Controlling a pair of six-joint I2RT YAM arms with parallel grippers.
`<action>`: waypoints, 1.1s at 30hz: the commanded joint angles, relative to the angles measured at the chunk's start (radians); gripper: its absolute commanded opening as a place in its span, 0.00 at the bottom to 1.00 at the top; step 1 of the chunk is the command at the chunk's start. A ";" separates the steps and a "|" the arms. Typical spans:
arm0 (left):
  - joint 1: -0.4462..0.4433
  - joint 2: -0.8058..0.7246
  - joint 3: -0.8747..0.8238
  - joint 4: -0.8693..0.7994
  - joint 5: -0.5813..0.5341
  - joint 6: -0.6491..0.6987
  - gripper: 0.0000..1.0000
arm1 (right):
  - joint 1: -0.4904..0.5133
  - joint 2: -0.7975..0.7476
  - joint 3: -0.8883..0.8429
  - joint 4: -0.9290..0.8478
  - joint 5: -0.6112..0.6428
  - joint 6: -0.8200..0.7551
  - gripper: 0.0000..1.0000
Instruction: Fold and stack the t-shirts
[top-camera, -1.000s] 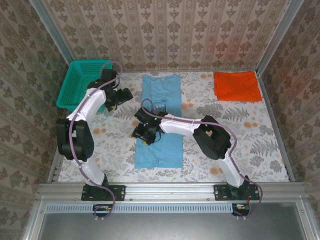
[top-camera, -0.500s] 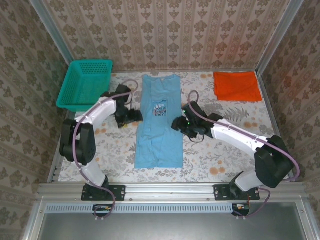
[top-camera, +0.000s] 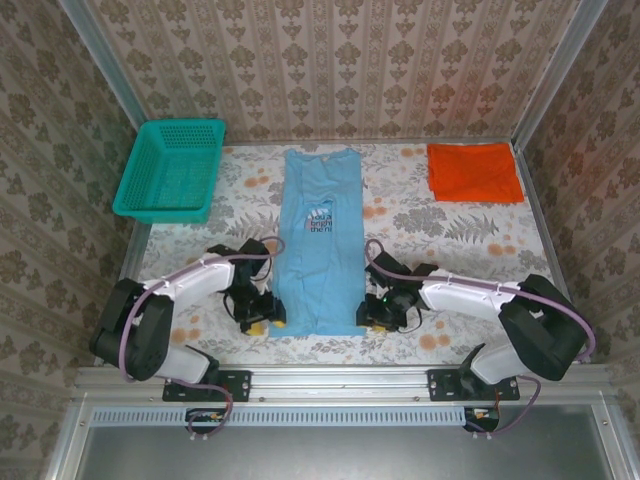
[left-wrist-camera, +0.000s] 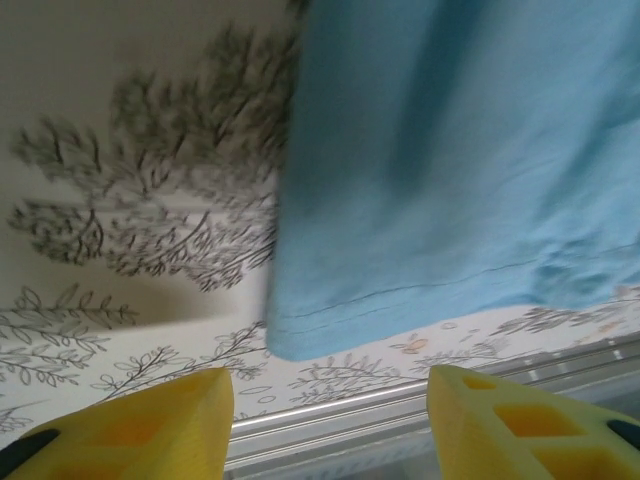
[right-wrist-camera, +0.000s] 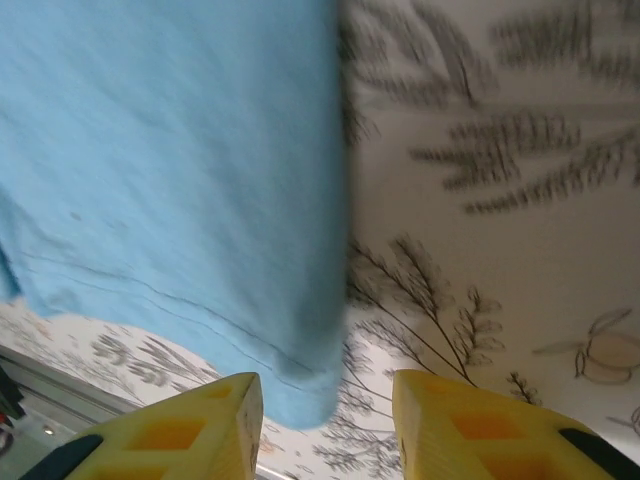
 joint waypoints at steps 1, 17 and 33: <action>-0.006 -0.033 -0.041 0.042 0.048 -0.064 0.53 | 0.011 -0.031 -0.030 0.032 -0.042 0.023 0.40; -0.005 -0.020 -0.065 0.131 0.015 -0.047 0.49 | 0.034 0.015 -0.002 0.076 -0.053 0.019 0.40; -0.008 0.045 -0.062 0.165 -0.016 -0.004 0.18 | 0.041 0.120 0.065 0.033 -0.068 -0.015 0.17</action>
